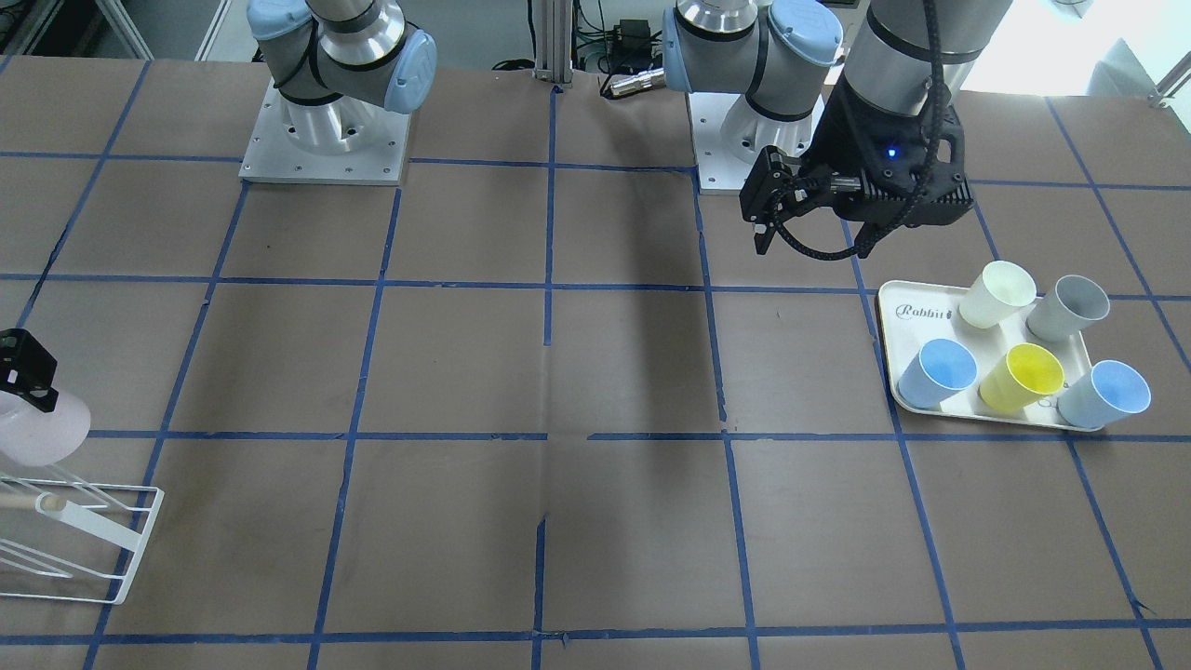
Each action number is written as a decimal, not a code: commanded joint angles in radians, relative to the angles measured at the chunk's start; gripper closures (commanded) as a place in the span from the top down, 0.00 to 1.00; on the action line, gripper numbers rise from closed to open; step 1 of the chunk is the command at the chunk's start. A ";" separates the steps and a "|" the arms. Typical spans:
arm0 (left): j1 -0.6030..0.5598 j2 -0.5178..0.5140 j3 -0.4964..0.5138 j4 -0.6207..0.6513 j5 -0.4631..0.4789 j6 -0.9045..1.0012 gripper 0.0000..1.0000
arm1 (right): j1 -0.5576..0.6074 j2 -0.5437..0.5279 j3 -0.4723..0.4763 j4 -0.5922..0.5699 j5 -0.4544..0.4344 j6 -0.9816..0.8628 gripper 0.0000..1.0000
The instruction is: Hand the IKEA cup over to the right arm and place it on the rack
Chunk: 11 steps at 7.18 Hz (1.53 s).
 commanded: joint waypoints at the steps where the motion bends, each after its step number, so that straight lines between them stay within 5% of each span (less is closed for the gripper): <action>1: -0.001 -0.001 0.003 0.004 -0.003 0.020 1.00 | 0.000 0.024 0.001 -0.027 0.000 -0.003 0.45; 7: 0.002 0.002 0.004 0.004 -0.003 0.024 1.00 | 0.000 0.098 0.006 -0.102 0.000 -0.006 0.50; 9: 0.055 0.010 0.003 0.000 -0.027 0.102 1.00 | 0.000 0.102 0.005 -0.102 0.000 -0.004 0.82; 11: 0.068 0.025 -0.025 -0.007 -0.023 0.110 1.00 | 0.001 0.092 -0.006 -0.098 -0.003 0.003 0.95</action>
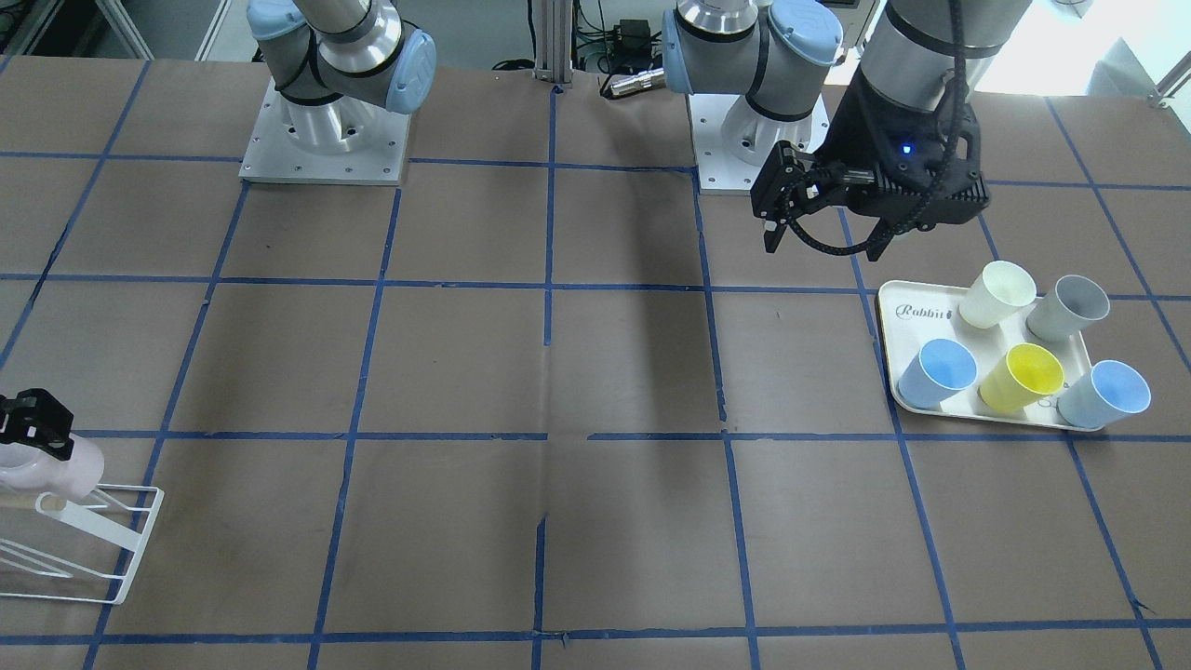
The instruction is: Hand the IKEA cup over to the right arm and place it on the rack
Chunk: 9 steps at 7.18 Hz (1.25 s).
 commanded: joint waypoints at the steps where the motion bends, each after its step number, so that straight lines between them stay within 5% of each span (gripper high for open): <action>1: 0.007 0.006 -0.011 -0.005 0.002 0.011 1.00 | 0.008 -0.025 -0.012 0.013 -0.002 0.013 0.98; 5: 0.009 -0.004 0.012 -0.044 0.005 -0.011 1.00 | 0.105 -0.193 -0.010 0.202 -0.006 0.143 1.00; 9: 0.009 -0.006 0.012 -0.042 0.001 -0.012 1.00 | 0.353 -0.272 -0.010 0.290 -0.058 0.483 1.00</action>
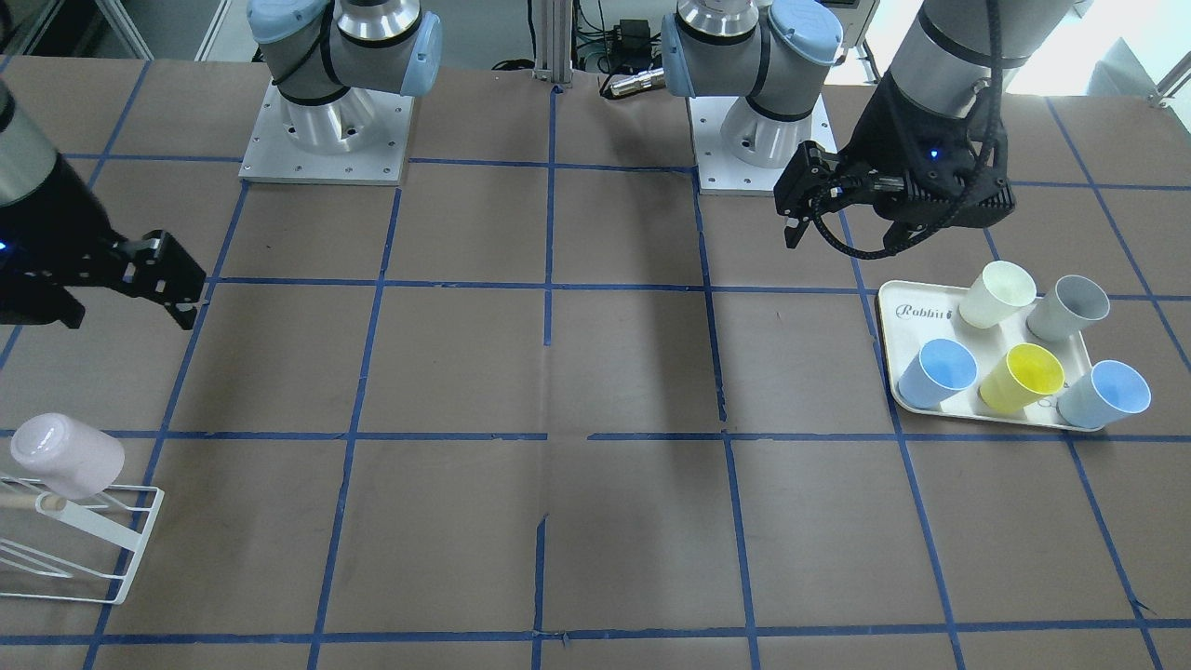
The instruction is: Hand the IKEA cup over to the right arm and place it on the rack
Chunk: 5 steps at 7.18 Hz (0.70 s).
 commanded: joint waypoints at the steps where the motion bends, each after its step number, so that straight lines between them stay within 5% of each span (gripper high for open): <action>1: 0.000 0.000 0.000 0.001 0.000 0.000 1.00 | 0.141 -0.011 -0.002 0.015 -0.017 0.175 1.00; 5: 0.000 0.008 -0.012 0.004 0.000 -0.003 1.00 | 0.229 -0.053 -0.014 0.084 -0.001 0.269 1.00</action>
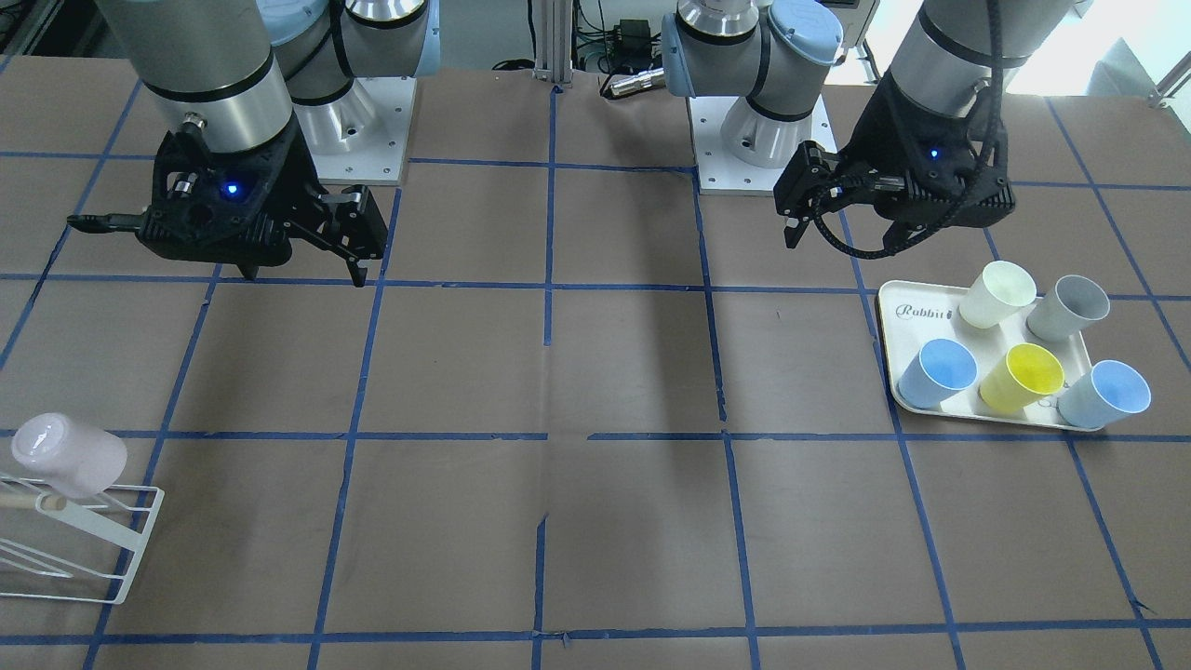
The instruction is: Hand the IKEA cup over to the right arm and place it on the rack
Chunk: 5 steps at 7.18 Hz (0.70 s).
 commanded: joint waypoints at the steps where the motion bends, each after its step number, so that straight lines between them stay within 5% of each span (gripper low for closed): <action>1: 0.000 0.007 -0.010 0.004 0.001 0.000 1.00 | 0.003 -0.036 -0.040 0.083 0.006 0.007 1.00; 5: 0.000 0.001 -0.001 0.004 0.001 0.000 1.00 | 0.006 -0.029 -0.043 0.107 0.007 -0.019 1.00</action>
